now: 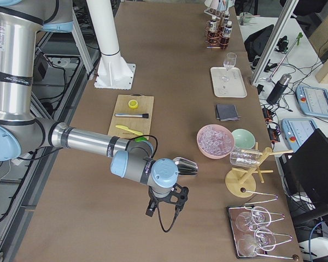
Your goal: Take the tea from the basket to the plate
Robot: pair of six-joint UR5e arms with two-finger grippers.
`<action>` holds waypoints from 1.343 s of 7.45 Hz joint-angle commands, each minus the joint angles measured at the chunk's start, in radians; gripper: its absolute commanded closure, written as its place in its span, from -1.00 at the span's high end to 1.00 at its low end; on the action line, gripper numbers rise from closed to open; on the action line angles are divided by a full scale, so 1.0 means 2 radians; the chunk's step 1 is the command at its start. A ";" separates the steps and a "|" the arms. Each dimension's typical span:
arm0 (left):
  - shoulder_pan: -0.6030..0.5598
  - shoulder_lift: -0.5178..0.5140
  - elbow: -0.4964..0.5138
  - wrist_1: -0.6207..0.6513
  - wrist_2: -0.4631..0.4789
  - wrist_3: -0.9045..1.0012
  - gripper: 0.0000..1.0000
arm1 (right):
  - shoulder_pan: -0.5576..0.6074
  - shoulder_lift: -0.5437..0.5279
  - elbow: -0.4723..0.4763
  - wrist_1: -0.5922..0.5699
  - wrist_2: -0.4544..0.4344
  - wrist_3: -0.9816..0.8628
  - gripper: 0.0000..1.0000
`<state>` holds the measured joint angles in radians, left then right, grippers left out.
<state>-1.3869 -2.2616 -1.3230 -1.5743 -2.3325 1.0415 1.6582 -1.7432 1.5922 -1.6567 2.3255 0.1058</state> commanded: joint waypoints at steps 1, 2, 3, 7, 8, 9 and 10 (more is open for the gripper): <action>0.001 0.003 -0.008 0.000 0.000 0.000 0.50 | 0.000 0.000 -0.001 0.000 0.000 0.000 1.00; 0.001 0.003 -0.010 0.001 0.000 0.000 -0.16 | 0.000 0.000 -0.001 0.000 0.000 0.000 1.00; 0.002 0.009 -0.019 0.002 0.000 -0.001 -0.78 | 0.000 0.000 -0.003 0.000 0.000 0.001 1.00; -0.005 0.019 -0.063 0.031 0.001 0.001 -1.00 | 0.000 0.000 -0.003 0.000 0.000 0.001 1.00; -0.011 0.019 -0.102 0.085 0.001 0.011 -1.00 | 0.000 0.000 -0.003 0.000 0.000 0.000 1.00; -0.022 0.020 -0.144 0.137 0.001 0.028 -1.00 | 0.000 0.000 -0.003 0.000 0.000 0.001 1.00; -0.031 0.038 -0.194 0.169 0.001 0.028 -1.00 | 0.000 0.000 -0.003 0.000 0.001 0.001 1.00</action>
<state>-1.4183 -2.2200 -1.5572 -1.3723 -2.3301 1.0765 1.6582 -1.7426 1.5860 -1.6567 2.3255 0.1068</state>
